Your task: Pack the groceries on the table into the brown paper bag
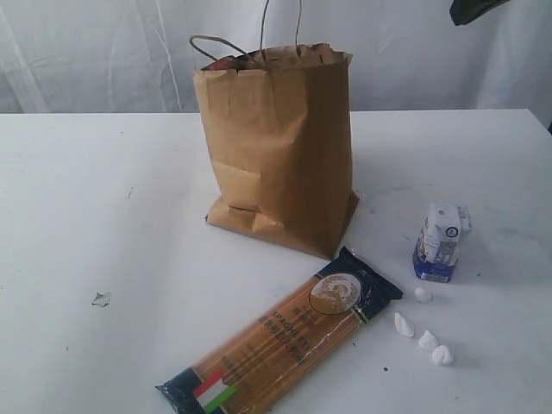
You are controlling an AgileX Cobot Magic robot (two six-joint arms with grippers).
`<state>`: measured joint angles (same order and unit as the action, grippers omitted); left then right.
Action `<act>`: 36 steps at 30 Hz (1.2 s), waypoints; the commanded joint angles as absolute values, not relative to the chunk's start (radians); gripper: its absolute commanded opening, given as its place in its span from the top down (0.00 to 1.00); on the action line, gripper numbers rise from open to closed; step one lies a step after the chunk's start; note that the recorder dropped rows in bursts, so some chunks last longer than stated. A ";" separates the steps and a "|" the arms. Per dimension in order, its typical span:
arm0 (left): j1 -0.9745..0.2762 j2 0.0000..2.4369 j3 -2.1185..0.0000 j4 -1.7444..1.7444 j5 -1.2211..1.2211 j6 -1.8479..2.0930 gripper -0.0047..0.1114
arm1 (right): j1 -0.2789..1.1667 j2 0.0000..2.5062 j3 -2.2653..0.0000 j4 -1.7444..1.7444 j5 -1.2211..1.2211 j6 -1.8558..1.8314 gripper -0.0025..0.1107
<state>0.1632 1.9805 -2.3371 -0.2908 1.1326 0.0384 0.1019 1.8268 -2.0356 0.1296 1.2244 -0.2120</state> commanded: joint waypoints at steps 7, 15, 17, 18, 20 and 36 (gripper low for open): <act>0.151 1.304 -1.686 -0.193 0.807 0.140 0.96 | 0.098 1.800 -1.820 0.092 1.207 -0.206 0.98; 0.150 0.417 -0.823 -0.215 0.403 0.139 0.96 | 0.098 1.629 -1.563 0.135 0.874 -0.324 0.98; 0.150 0.215 -0.698 -0.235 0.351 0.066 0.96 | 0.098 1.550 -1.452 0.224 0.683 -0.412 0.98; 0.150 0.160 -0.669 -0.229 0.359 0.059 0.96 | 0.098 1.518 -1.406 0.282 0.624 -0.467 0.98; 0.150 0.046 -0.601 -0.195 0.460 0.059 0.96 | 0.098 1.408 -1.265 0.482 0.485 -0.632 0.98; 0.150 0.039 -0.028 -0.282 0.210 -0.107 0.96 | 0.211 1.138 -0.850 0.767 0.861 -1.486 0.98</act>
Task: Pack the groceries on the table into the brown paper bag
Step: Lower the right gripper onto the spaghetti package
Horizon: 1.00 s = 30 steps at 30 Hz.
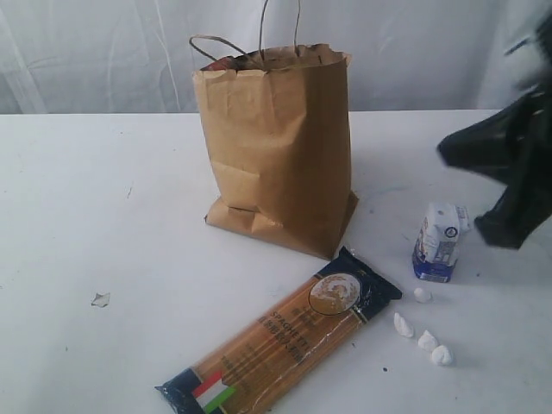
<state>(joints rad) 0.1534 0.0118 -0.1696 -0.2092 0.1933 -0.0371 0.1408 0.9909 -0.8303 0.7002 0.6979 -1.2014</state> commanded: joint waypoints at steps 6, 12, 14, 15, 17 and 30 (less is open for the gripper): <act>0.151 0.045 0.000 -0.302 0.131 -0.148 0.96 | 0.409 1.424 -0.934 0.739 0.880 -1.615 0.98; 0.151 0.045 0.000 -0.302 0.118 -0.106 0.96 | 0.556 1.674 -1.101 0.587 0.946 -1.560 0.98; 0.151 0.045 0.000 -0.327 0.127 -0.108 0.96 | 0.594 1.728 -1.154 0.541 0.987 -1.560 0.98; 0.151 0.045 0.000 -0.335 0.127 -0.108 0.96 | 0.605 1.743 -1.168 0.537 0.997 -1.560 0.98; 0.151 0.045 0.000 -0.340 0.127 -0.108 0.96 | 0.624 1.747 -1.179 0.541 0.993 -1.562 0.97; 0.138 0.045 0.000 -0.340 0.127 -0.108 0.96 | 0.720 1.801 -1.174 0.303 0.872 -1.296 0.12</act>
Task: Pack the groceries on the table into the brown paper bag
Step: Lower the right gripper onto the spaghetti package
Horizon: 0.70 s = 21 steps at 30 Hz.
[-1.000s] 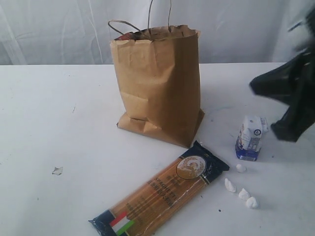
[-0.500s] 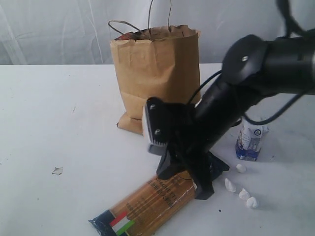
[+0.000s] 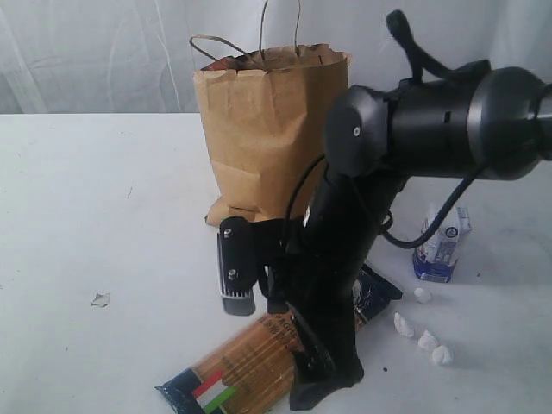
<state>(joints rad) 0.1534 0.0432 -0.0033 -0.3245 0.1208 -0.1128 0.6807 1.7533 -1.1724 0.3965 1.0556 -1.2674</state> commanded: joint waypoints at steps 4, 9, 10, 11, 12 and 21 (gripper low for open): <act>0.074 0.045 0.000 -0.337 0.127 -0.105 0.96 | 0.720 1.864 -1.176 0.261 0.841 -1.298 0.12; 0.074 0.045 0.000 -0.337 0.127 -0.105 0.96 | 0.718 1.890 -1.176 0.254 0.806 -1.298 0.12; 0.074 0.045 0.000 -0.337 0.127 -0.105 0.96 | 0.718 1.899 -1.176 0.254 0.806 -1.298 0.12; 0.074 0.045 0.000 -0.337 0.127 -0.105 0.96 | 0.718 1.910 -1.176 0.254 0.806 -1.298 0.12; 0.074 0.045 0.000 -0.337 0.127 -0.105 0.96 | 0.718 1.919 -1.176 0.254 0.803 -1.298 0.12; 0.074 0.045 0.000 -0.337 0.127 -0.105 0.96 | 0.718 1.938 -1.176 0.247 0.803 -1.298 0.27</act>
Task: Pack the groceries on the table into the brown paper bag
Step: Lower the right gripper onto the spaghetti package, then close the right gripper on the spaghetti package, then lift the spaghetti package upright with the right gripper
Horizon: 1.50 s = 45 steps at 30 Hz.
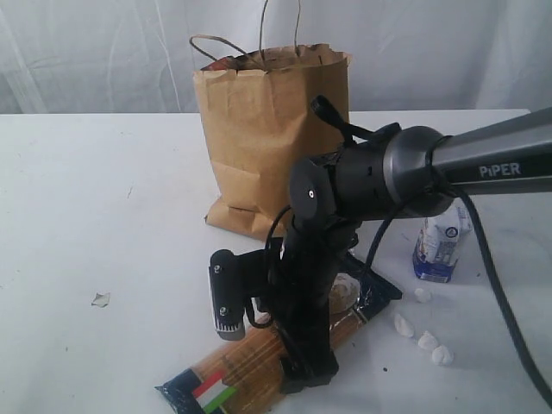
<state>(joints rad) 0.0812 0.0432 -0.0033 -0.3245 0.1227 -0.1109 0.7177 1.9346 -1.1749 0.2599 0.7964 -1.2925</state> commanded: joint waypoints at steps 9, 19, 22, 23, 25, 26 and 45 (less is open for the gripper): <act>0.074 0.045 0.000 -0.337 0.127 -0.105 0.96 | 0.718 1.934 -1.176 0.204 0.847 -1.038 0.98; 0.074 0.045 0.000 -0.337 0.127 -0.105 0.96 | 0.718 1.798 -1.176 0.204 0.793 -0.833 0.98; 0.074 0.045 0.000 -0.337 0.127 -0.105 0.96 | 0.718 1.794 -1.176 0.204 0.735 -0.833 0.98; 0.074 0.045 0.000 -0.337 0.127 -0.105 0.96 | 0.718 1.796 -1.176 0.204 0.718 -0.833 0.98; 0.074 0.045 0.000 -0.337 0.127 -0.105 0.96 | 0.718 1.798 -1.176 0.208 0.690 -0.833 0.98; 0.074 0.045 0.000 -0.337 0.127 -0.105 0.96 | 0.718 1.798 -1.176 0.208 0.679 -0.833 0.98; 0.074 0.045 0.000 -0.337 0.127 -0.105 0.96 | 0.684 1.587 -1.342 0.973 0.790 -1.006 0.98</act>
